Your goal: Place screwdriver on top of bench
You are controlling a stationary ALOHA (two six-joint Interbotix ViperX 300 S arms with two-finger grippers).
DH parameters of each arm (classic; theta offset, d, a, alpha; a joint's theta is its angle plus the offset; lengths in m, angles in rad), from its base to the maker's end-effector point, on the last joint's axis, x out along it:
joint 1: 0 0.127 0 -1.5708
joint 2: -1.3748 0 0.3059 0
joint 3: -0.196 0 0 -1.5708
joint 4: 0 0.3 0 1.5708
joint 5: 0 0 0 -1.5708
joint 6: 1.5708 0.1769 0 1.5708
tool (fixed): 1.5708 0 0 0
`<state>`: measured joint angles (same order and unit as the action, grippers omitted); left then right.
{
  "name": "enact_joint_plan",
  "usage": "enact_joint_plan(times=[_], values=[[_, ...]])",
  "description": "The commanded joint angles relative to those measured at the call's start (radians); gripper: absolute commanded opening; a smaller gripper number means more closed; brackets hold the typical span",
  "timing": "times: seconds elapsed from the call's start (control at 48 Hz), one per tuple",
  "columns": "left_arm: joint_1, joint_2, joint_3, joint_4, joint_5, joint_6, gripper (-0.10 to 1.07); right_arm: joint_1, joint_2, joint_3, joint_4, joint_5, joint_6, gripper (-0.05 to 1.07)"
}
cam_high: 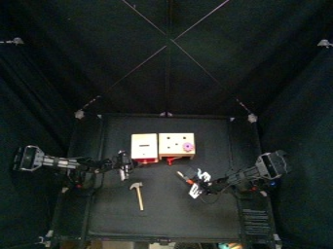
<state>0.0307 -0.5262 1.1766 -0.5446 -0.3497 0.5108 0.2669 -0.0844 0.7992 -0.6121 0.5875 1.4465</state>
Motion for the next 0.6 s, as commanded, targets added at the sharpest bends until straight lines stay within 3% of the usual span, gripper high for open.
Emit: enact_joint_plan(times=[0.0, 0.417, 0.583], values=[[0.003, -0.003, -0.02, 0.0, -0.005, 0.002, 0.4, -0.009, -0.041, -0.072, -0.006, 0.002, -0.005, 0.54], [0.003, -0.003, -0.026, 0.002, -0.006, 0.002, 0.4, -0.206, -0.097, -0.318, -0.089, 0.123, -0.015, 0.54], [0.003, -0.008, -0.026, 0.002, -0.008, 0.003, 0.4, -0.296, -0.107, -0.391, -0.032, 0.161, -0.236, 0.54]])
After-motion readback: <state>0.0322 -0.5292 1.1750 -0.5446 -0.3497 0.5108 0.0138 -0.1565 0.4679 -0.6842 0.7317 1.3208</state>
